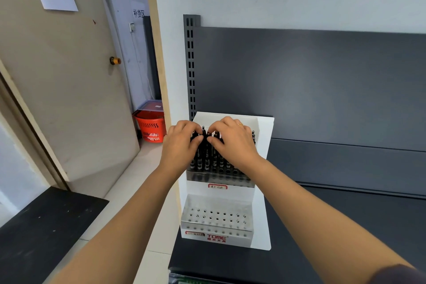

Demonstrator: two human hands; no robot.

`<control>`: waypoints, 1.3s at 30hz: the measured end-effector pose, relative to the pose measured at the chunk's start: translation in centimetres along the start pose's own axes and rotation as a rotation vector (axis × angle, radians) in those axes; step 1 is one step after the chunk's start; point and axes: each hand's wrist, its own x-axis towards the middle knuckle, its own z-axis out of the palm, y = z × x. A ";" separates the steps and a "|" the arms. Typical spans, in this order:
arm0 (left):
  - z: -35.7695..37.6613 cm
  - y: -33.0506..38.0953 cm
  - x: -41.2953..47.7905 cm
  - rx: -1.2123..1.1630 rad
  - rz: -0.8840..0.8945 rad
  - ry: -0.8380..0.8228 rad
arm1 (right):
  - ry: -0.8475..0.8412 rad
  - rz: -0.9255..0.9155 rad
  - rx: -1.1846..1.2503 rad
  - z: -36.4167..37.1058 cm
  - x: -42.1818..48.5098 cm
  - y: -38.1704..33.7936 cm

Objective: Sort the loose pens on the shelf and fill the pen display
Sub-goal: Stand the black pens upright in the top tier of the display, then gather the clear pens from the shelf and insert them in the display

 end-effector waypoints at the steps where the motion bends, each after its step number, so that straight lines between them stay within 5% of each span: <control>1: 0.0 0.3 0.1 0.001 0.018 0.010 | 0.036 0.015 0.011 -0.1 -0.1 0.3; 8: 1.2 3.3 0.7 0.126 0.238 0.021 | 0.200 0.068 -0.001 -1.5 -1.7 3.7; 23: 10.4 15.3 0.6 0.148 0.460 -0.114 | 0.017 0.215 -0.061 -6.8 -9.3 16.4; 39: 28.1 39.4 -4.6 0.101 0.638 -0.408 | -0.104 0.502 -0.335 -19.9 -27.6 39.2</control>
